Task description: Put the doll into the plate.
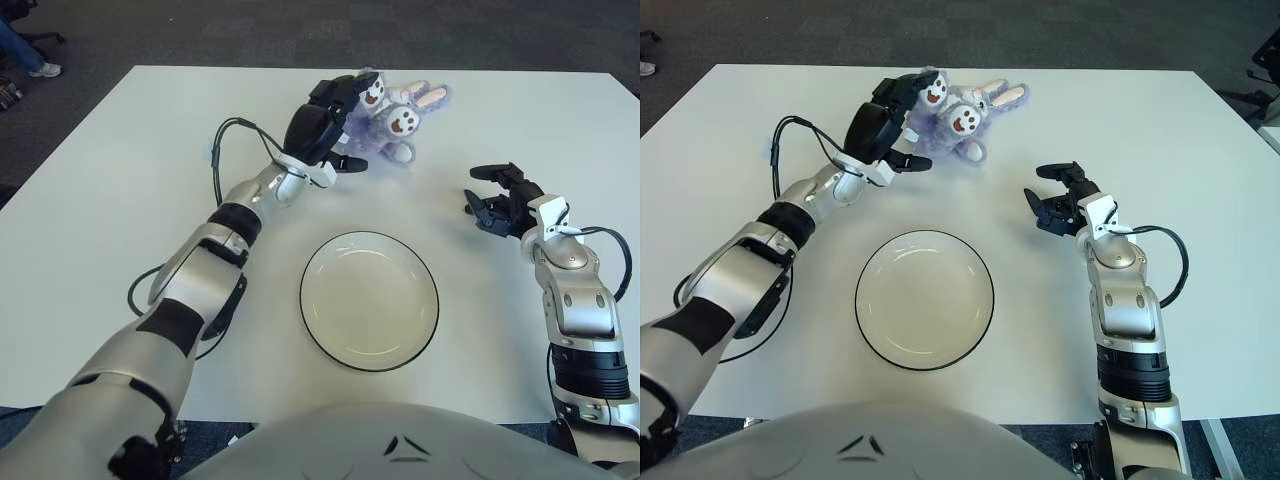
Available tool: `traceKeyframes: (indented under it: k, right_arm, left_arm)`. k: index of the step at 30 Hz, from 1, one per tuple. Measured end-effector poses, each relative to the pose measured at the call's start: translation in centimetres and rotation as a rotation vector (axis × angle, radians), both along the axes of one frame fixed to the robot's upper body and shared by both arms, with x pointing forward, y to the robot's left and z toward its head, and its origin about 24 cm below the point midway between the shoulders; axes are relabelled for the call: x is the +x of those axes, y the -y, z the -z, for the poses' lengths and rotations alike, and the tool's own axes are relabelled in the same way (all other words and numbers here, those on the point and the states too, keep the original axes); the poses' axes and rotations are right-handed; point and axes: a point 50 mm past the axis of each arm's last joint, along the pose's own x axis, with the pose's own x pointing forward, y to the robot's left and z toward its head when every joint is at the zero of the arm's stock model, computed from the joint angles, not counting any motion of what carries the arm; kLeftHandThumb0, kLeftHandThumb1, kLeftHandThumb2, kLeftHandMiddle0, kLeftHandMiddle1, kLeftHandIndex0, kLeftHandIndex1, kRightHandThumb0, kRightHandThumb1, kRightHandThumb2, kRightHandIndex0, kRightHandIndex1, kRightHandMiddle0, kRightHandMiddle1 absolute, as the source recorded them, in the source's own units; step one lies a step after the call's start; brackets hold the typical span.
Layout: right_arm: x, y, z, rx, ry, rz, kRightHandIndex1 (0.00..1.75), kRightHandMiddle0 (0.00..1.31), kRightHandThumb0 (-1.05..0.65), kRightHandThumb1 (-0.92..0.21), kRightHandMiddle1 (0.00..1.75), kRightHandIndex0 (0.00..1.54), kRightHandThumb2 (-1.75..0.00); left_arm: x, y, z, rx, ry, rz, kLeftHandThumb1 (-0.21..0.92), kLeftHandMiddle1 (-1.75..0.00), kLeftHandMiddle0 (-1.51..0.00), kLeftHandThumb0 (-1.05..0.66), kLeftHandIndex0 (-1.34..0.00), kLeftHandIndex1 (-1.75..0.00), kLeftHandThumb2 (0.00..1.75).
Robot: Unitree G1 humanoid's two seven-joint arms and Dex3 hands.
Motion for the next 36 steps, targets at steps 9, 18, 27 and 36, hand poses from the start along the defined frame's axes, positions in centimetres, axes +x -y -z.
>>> traceKeyframes:
  k: [9,18,27,36]
  right_arm:
    - [-0.02,-0.02,0.01,-0.001,0.004,-0.002,1.09,0.0,-0.5,-0.64,1.02,0.4,-0.84]
    - [-0.02,-0.1,-0.03,-0.005,0.012,-0.011,1.24,0.0,-0.52,-0.65,1.05,0.44,-0.84]
    - [-0.01,-0.14,0.0,-0.005,0.014,-0.016,1.38,0.0,-0.53,-0.66,1.03,0.49,-0.83]
    - [-0.02,-0.11,0.1,-0.005,0.009,-0.015,1.29,0.0,-0.54,-0.66,1.04,0.43,-0.82]
  left_arm:
    - [-0.08,-0.2,0.06,-0.061,0.031,-0.022,0.4,-0.36,-0.17,-0.67,0.0,-0.57,0.81]
    - [-0.59,0.0,-0.16,-0.189,0.037,0.023,0.4,-0.36,-0.16,-0.65,0.0,-0.63,0.82]
    - [-0.67,-0.07,-0.56,-0.341,0.015,0.024,0.3,-0.33,-0.19,-0.59,0.0,-0.76,0.9]
    - [-0.64,-0.05,-0.65,-0.463,-0.004,-0.008,0.29,-0.67,-0.15,-0.61,0.0,-0.8,0.9]
